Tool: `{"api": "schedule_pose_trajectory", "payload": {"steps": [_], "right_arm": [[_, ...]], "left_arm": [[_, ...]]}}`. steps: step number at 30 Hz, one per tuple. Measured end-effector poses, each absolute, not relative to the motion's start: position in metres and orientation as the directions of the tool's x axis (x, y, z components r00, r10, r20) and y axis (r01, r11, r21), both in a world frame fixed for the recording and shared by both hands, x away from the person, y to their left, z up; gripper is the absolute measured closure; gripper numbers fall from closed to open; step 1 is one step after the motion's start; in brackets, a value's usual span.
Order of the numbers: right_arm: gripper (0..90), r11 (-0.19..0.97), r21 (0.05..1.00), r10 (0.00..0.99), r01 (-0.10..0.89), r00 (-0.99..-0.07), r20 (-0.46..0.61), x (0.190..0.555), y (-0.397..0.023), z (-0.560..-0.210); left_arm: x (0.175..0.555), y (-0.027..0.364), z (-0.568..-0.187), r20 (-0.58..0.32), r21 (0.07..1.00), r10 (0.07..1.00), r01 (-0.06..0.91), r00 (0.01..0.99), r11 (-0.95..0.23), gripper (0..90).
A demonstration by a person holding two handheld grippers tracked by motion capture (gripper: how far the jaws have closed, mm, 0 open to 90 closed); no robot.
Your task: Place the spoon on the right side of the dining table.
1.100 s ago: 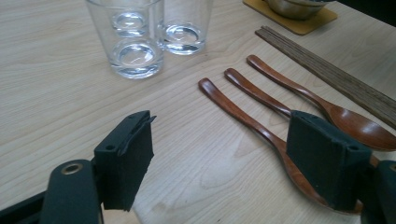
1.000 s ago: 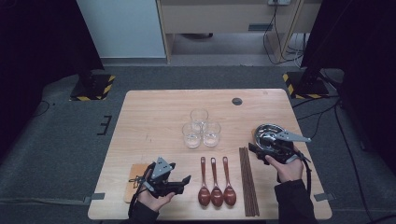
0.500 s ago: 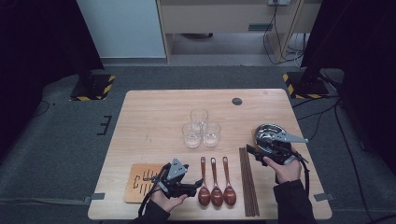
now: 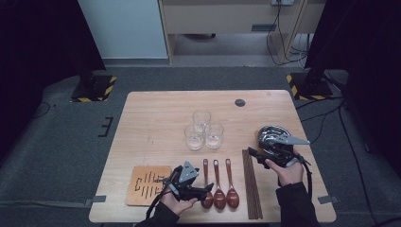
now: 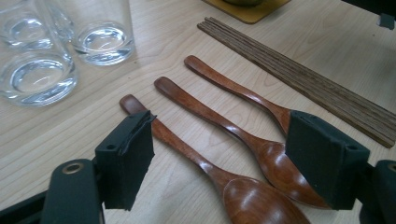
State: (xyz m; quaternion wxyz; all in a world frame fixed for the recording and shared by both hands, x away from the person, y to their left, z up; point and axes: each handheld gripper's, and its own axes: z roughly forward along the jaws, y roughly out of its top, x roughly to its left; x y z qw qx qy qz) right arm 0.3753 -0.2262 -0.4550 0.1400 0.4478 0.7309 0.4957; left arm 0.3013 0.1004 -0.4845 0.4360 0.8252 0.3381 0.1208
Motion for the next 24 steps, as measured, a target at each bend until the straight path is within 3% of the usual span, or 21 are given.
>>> {"api": "schedule_pose_trajectory", "payload": {"steps": [24], "right_arm": [[43.1, 0.133, 0.841, 0.788, 0.524, -0.57, 0.231, 0.377, -0.22, -0.461]], "left_arm": [[0.299, 0.064, -0.497, -0.075, 0.774, 0.599, 0.425, 0.797, -0.469, 20.4]]}}
